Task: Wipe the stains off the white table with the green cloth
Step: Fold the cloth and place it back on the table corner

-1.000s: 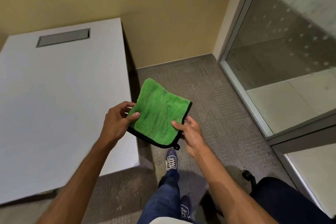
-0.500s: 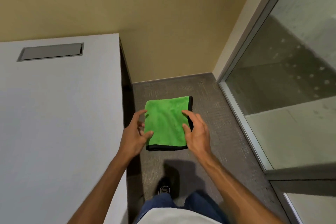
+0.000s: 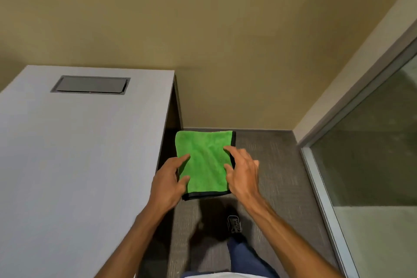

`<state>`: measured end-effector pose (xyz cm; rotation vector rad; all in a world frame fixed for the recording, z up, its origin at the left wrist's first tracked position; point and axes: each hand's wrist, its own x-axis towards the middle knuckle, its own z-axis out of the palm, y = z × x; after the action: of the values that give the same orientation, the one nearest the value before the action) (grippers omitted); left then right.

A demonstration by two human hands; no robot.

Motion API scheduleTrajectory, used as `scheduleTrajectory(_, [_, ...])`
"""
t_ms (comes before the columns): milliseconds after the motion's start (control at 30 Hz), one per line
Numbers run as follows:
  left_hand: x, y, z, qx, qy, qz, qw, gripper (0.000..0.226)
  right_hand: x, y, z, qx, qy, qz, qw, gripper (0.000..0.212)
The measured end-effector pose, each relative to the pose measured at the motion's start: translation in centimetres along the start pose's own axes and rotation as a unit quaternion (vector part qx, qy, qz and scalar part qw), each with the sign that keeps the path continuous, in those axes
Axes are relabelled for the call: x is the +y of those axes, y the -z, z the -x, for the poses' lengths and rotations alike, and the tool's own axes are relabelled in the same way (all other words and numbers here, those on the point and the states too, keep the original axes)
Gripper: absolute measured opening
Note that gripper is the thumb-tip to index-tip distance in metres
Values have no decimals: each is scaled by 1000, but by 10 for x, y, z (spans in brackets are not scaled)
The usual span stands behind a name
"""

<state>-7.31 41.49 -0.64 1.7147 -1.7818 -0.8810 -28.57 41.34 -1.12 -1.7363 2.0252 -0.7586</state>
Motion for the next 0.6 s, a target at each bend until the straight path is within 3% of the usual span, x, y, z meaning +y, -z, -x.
scheduleTrajectory(333, [37,-9,-125,113,91,-26,989,63,-4,-4,-189,-114,139,6,984,68])
scheduleTrajectory(600, [19,16,-198,188,170,-15,967,63,-53,-51,-299,-157,242,2,957,69])
